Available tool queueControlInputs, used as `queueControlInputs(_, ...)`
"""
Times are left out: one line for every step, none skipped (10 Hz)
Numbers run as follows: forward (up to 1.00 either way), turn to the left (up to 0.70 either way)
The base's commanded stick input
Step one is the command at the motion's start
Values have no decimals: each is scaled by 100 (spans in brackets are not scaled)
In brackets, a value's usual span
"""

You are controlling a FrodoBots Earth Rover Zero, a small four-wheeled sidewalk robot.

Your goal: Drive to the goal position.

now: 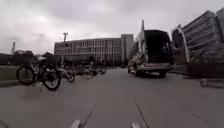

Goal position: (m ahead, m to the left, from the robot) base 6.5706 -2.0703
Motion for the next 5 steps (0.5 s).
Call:
queueControlInputs(70,0)
queueControlInputs(70,0)
queueControlInputs(70,0)
queueControlInputs(70,-1)
queueControlInputs(70,-4)
